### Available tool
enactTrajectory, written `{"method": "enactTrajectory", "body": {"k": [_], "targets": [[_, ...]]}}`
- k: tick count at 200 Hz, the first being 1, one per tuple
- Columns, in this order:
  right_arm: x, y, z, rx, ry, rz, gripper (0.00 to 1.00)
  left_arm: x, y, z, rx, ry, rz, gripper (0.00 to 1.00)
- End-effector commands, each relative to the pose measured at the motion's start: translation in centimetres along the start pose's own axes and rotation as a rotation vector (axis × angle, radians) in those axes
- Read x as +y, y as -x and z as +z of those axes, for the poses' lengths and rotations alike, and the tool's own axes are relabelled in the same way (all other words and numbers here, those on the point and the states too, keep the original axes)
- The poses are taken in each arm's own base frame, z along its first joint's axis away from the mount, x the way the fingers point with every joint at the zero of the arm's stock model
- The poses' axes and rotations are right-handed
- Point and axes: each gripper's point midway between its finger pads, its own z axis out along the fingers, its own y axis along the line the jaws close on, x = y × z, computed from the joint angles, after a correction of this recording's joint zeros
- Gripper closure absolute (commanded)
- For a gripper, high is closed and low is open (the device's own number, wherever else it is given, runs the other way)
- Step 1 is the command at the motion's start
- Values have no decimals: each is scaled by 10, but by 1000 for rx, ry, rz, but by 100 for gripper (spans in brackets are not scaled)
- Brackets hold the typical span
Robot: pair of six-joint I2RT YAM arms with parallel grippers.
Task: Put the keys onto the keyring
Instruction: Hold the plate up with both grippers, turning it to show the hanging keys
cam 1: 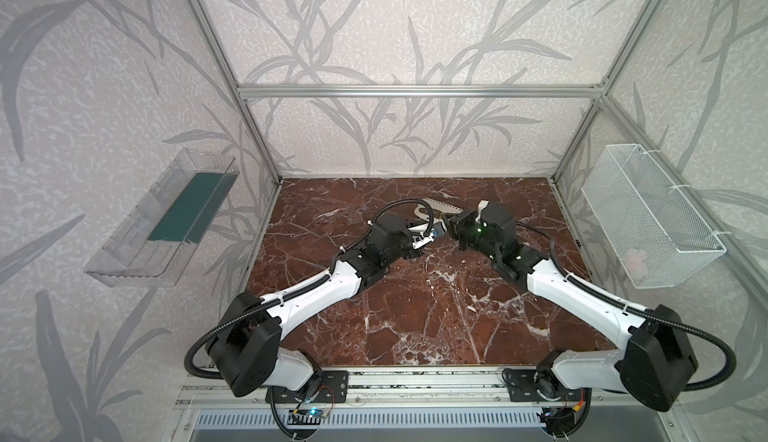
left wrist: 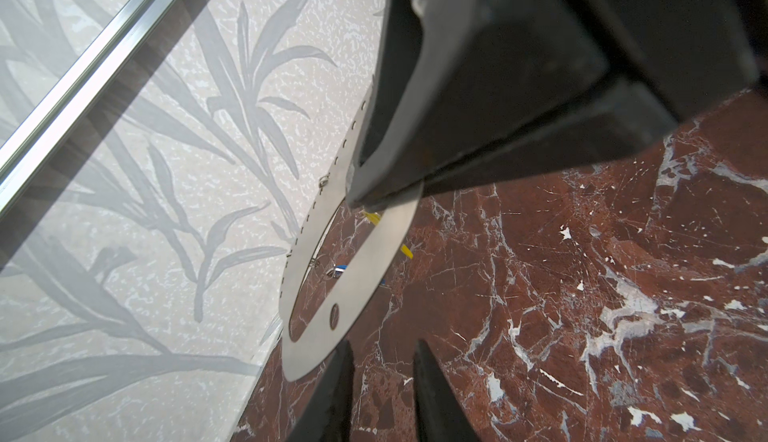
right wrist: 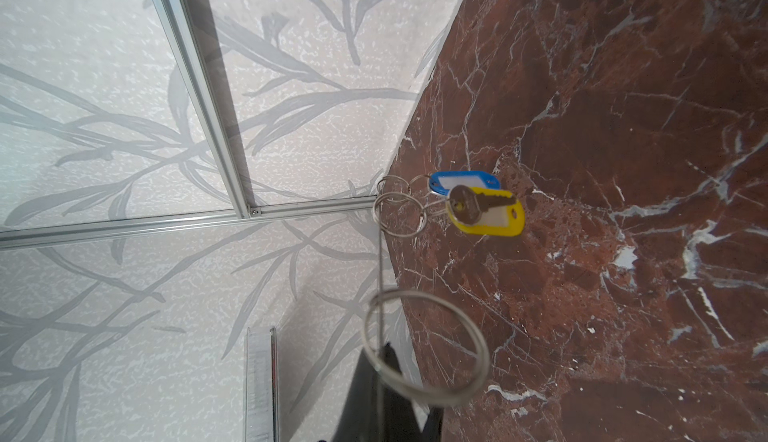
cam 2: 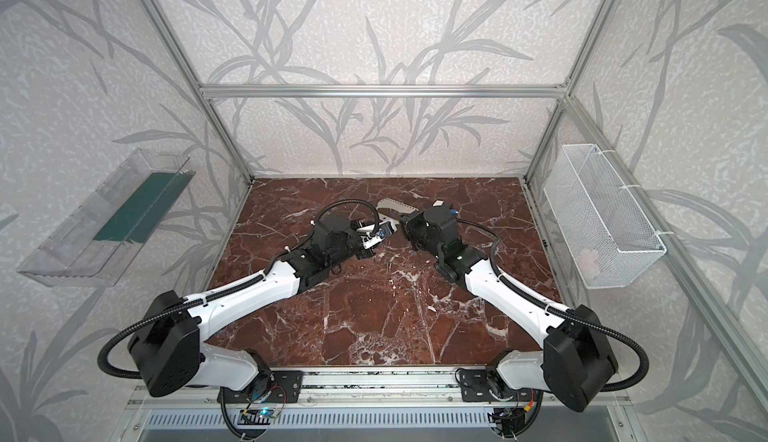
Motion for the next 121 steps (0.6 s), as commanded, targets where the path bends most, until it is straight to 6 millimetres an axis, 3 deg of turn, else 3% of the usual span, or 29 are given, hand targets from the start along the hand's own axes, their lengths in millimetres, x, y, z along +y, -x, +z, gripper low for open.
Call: {"method": "enactTrajectory", "body": {"k": [1,121], "targets": [[4,7,-7,-26,24,-11,100,14,10,-8,-34,55,17,73],[8,-1,-2,19,52,4,100,14,7,3,-22,60,69,73]]}}
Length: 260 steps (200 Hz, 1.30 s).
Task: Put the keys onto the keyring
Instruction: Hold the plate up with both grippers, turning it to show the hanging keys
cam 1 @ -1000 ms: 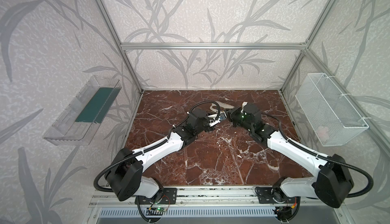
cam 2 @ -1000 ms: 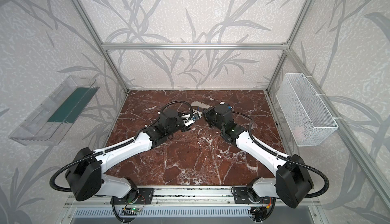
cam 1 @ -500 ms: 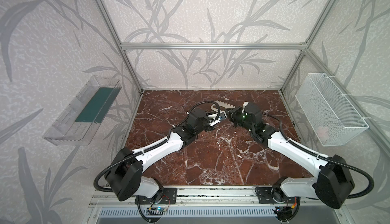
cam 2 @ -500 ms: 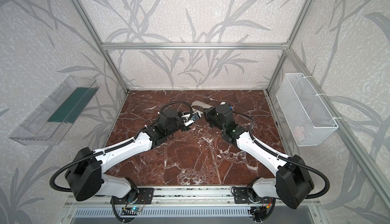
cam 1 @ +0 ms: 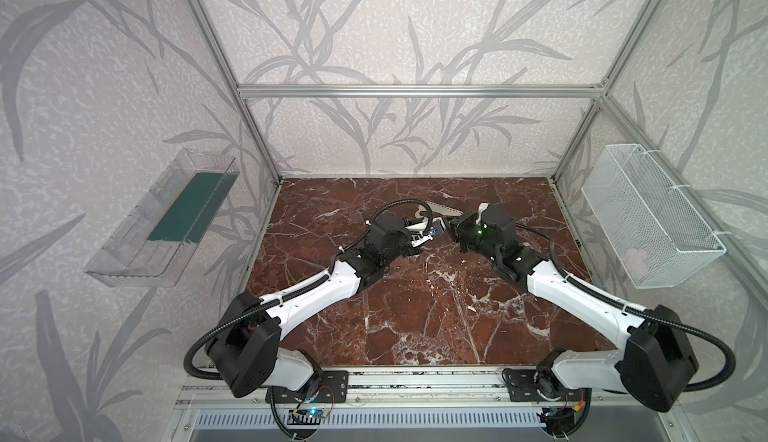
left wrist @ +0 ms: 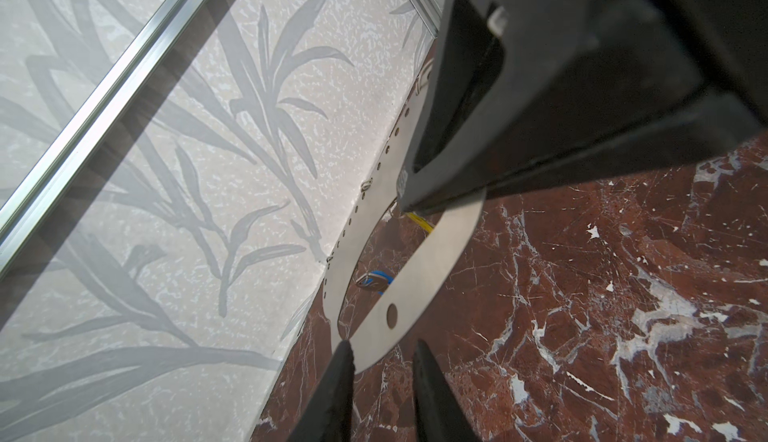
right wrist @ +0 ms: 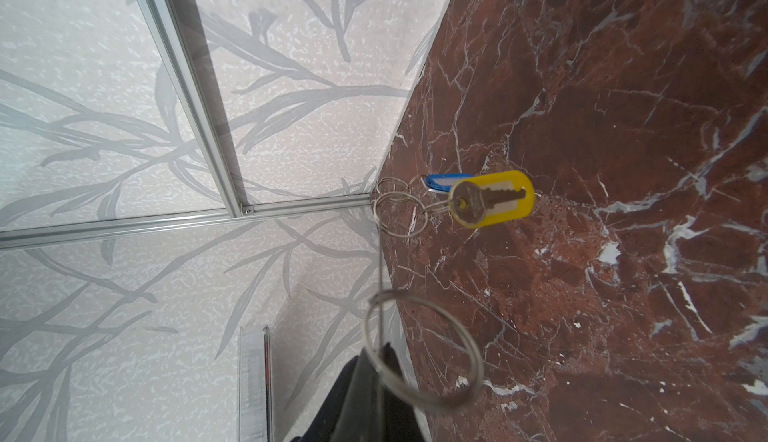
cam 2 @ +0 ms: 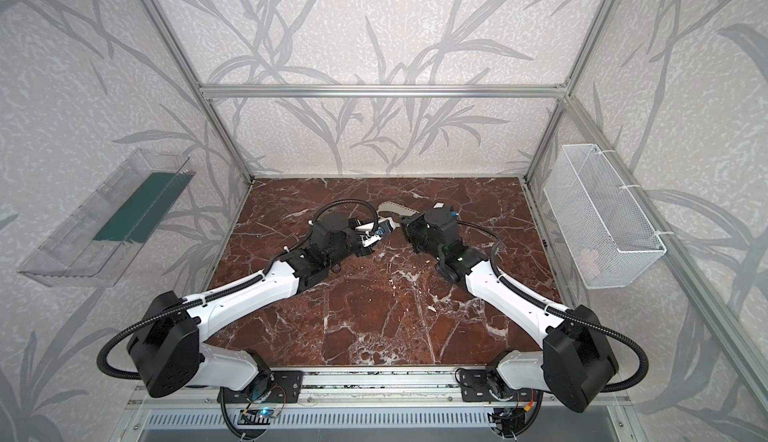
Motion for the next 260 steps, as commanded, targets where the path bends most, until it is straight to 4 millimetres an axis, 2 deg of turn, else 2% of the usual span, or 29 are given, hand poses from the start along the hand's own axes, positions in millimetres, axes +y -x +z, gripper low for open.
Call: {"method": "enactTrajectory", "body": {"k": [1,133,154,184,220,241,260], "targets": [[17,-1,-3,14,67,3,100,7,4,4,-17,26,34,73],[21,-17,2,113,95,55,100,14,-4,29,-9,74,92,77],[21,-17,1,109,96,55,100,14,-7,32,-2,80,112,81],[24,-16,0,102,98,31,100,13,-10,33,8,71,134,100],[28,-15,1,99,111,-17,100,11,-12,30,32,37,133,100],[42,-17,3,124,153,-85,100,13,-16,29,83,16,129,100],[48,-20,3,138,160,-146,88,19,-25,28,153,12,108,100]]}}
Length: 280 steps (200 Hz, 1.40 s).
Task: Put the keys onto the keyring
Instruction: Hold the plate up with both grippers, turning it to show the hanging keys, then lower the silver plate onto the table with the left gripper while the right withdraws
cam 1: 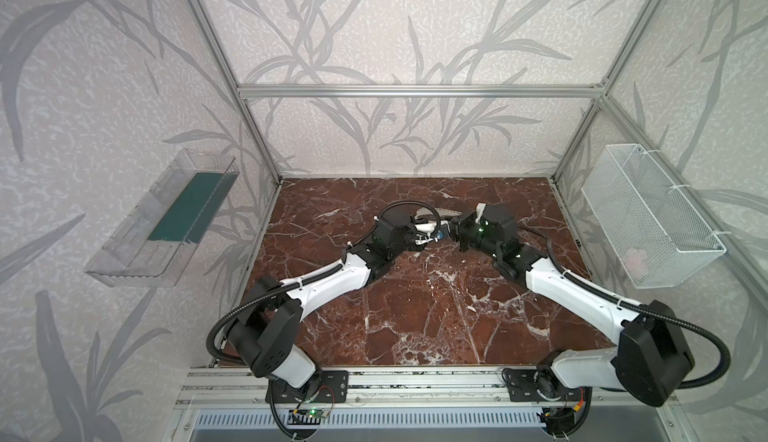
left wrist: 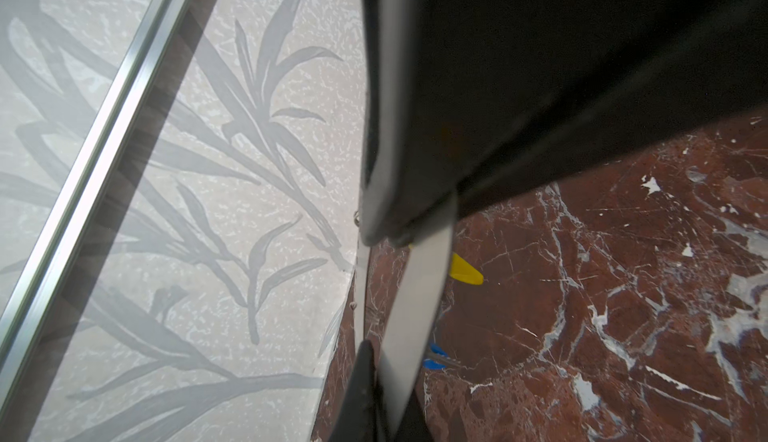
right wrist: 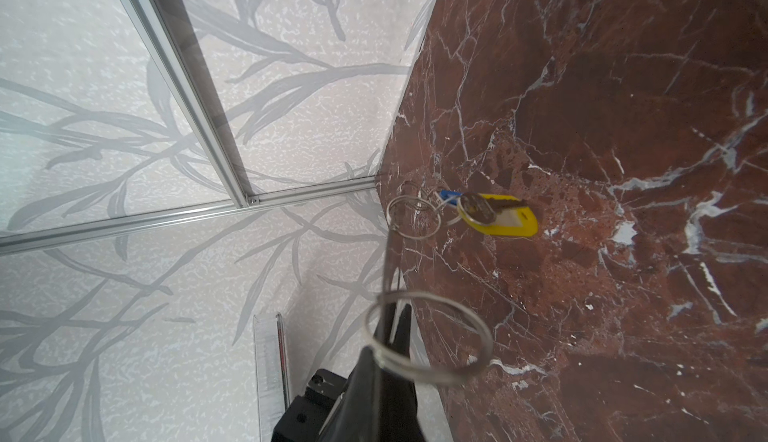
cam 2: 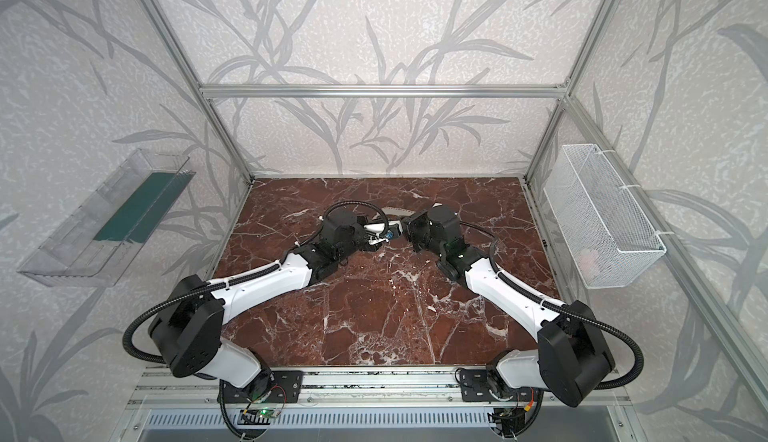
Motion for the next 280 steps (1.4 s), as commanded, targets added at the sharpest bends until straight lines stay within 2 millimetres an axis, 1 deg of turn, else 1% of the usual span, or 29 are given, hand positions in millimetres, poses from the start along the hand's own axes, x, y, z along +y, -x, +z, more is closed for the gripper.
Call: {"method": "enactTrajectory", "body": {"k": [1,18,47,84,103,110,123,163,168,181,196,206,226,247,280], "targets": [[48,-15,-2,49,138,-195,87,14,-11,-1,104,-6,-78,100],[53,-16,-5,46,143,-253,78,20,-18,-4,158,-12,-100,100],[53,-16,-10,37,121,-358,69,31,-28,-9,240,-14,-156,100],[51,-14,-19,23,72,-524,68,47,-42,-19,365,-30,-269,100],[51,-12,-27,2,61,-626,68,56,-42,-24,412,-48,-377,100],[51,-11,-31,-4,53,-661,67,57,-43,-25,435,-75,-420,100],[51,-10,-37,-12,35,-736,66,57,-38,-27,454,-115,-487,100],[57,-9,-58,-19,-8,-910,64,38,-17,-27,467,-276,-691,100],[58,-9,-61,-21,-12,-958,64,35,-17,-26,481,-295,-719,100],[61,-10,-68,-19,-14,-1009,63,27,-14,-24,518,-341,-790,100],[65,-10,-76,-26,-10,-1059,62,14,-10,-23,569,-420,-873,100],[67,-11,-82,-29,-4,-1094,62,6,-4,-24,588,-478,-923,100],[69,-13,-91,-36,6,-1159,60,-9,18,-24,570,-637,-1001,100],[72,-14,-100,-40,13,-1210,59,-14,32,-19,556,-704,-1099,100],[74,-19,-107,-26,39,-1230,58,-26,36,-3,586,-746,-1229,100]]}}
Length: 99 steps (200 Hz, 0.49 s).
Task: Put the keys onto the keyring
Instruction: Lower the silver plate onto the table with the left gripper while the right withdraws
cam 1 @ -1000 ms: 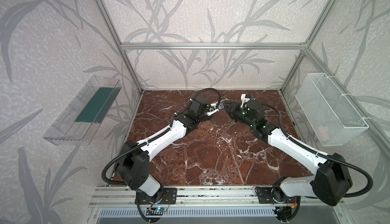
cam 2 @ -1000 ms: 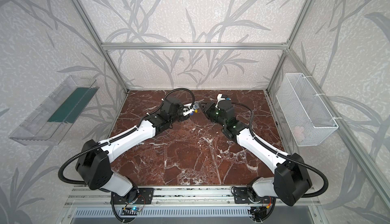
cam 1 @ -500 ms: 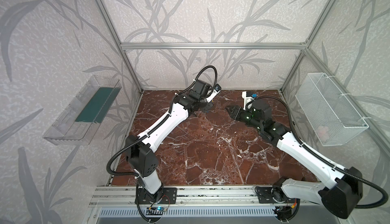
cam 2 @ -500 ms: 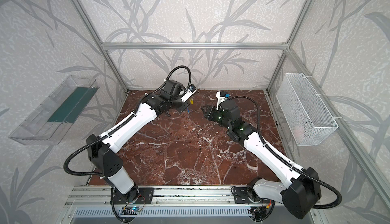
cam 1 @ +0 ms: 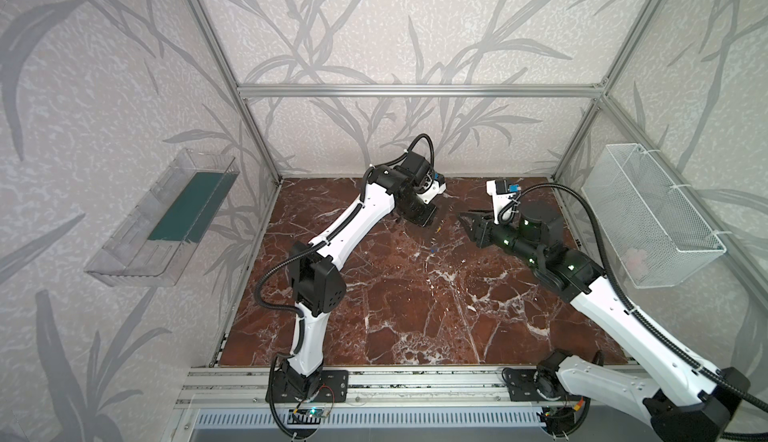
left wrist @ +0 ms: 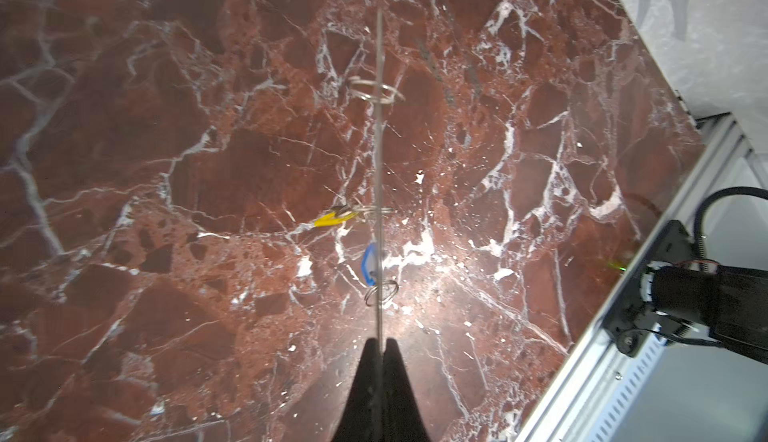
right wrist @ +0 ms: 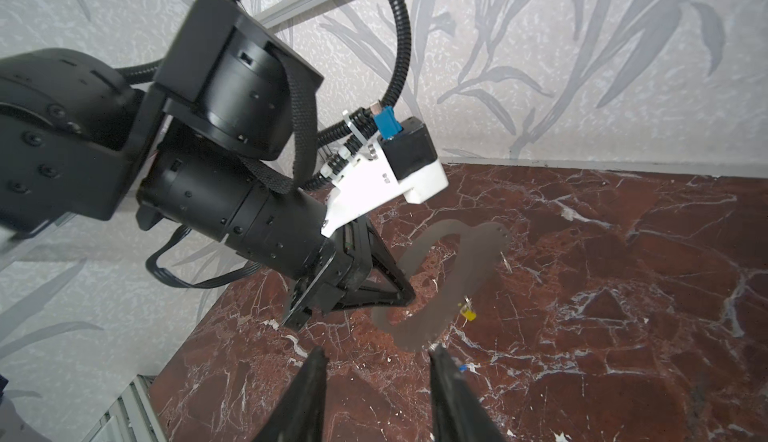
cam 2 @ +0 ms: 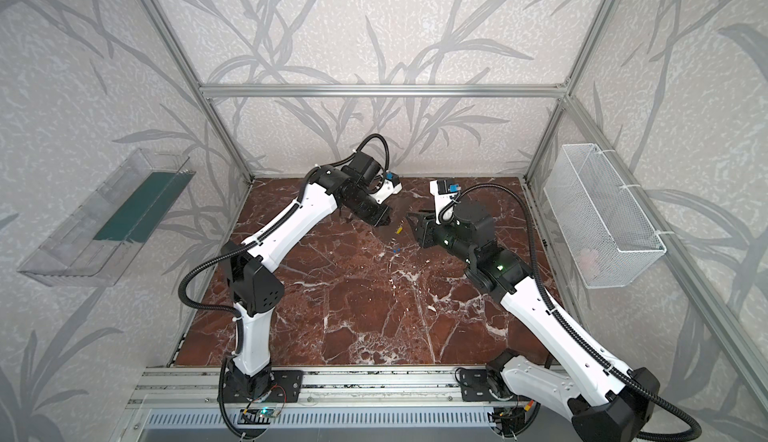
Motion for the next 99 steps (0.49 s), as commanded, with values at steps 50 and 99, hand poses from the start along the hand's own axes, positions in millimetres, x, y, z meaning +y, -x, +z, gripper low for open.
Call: {"method": "enactTrajectory", "body": {"k": [50,99], "targets": [[9,-10,-4,11,63,-17,58,-21,8,39,60,-206,-349,100],[8,-18,3,37,72,-9,58,-20,37,75,-9,-285,-455,100]]}}
